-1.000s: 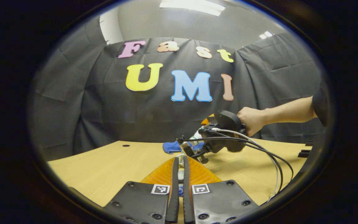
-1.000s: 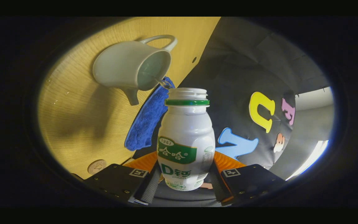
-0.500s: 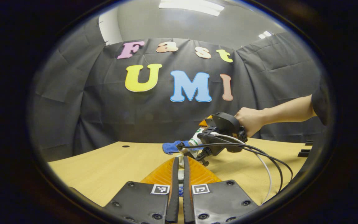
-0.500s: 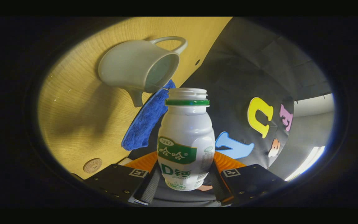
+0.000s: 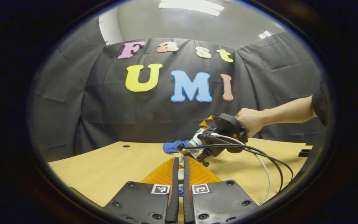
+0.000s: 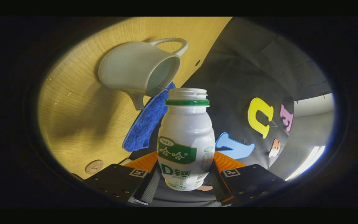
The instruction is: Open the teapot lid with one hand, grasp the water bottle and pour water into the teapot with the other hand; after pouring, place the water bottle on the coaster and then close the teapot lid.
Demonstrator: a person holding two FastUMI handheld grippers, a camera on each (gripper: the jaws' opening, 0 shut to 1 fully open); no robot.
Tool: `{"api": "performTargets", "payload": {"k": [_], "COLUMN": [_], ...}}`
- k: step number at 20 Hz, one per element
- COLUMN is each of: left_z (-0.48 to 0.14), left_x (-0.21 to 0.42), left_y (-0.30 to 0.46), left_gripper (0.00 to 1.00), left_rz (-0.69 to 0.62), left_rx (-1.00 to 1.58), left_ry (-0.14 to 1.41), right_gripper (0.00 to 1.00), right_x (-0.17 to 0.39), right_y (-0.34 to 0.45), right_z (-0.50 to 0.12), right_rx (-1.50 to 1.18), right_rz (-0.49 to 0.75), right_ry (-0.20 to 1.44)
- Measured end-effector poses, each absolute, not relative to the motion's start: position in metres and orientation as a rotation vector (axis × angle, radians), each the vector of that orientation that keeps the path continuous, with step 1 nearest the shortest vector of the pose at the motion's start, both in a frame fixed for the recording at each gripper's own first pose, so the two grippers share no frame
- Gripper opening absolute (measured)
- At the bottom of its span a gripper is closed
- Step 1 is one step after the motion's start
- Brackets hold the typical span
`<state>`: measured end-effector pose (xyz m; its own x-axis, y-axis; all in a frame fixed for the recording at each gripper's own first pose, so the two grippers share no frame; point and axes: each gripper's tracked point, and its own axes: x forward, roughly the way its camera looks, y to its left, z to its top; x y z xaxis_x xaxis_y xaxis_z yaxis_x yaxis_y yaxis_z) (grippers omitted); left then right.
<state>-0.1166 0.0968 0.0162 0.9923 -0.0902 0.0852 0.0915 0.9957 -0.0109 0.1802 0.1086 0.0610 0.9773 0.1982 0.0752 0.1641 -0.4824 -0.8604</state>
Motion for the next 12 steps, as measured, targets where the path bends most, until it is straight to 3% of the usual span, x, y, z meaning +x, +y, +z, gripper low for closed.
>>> {"api": "performTargets", "payload": {"k": [2, 3, 6, 11, 12], "left_z": [0.017, 0.017, 0.015, 0.015, 0.014], "left_x": [-0.117, -0.117, -0.116, -0.115, -0.115], "left_y": [0.097, 0.097, 0.097, 0.098, 0.098], "left_gripper": [0.16, 0.12, 0.16, 0.12, 0.16], "left_rz": [-0.087, -0.086, -0.084, -0.078, -0.077], "left_rx": [-0.015, -0.016, -0.018, -0.02, -0.02], "left_ry": [-0.089, -0.088, -0.083, -0.081, -0.079], "right_gripper": [0.72, 0.72, 0.72, 0.72, 0.72], "right_x": [0.182, 0.183, 0.183, 0.186, 0.188], "right_y": [0.109, 0.109, 0.108, 0.099, 0.099], "right_z": [0.057, 0.055, 0.051, 0.041, 0.039], "right_rx": [-2.069, -2.065, -2.051, -1.965, -1.939], "right_rz": [0.049, 0.051, 0.057, 0.091, 0.102], "right_ry": [-0.249, -0.246, -0.236, -0.168, -0.15]}}
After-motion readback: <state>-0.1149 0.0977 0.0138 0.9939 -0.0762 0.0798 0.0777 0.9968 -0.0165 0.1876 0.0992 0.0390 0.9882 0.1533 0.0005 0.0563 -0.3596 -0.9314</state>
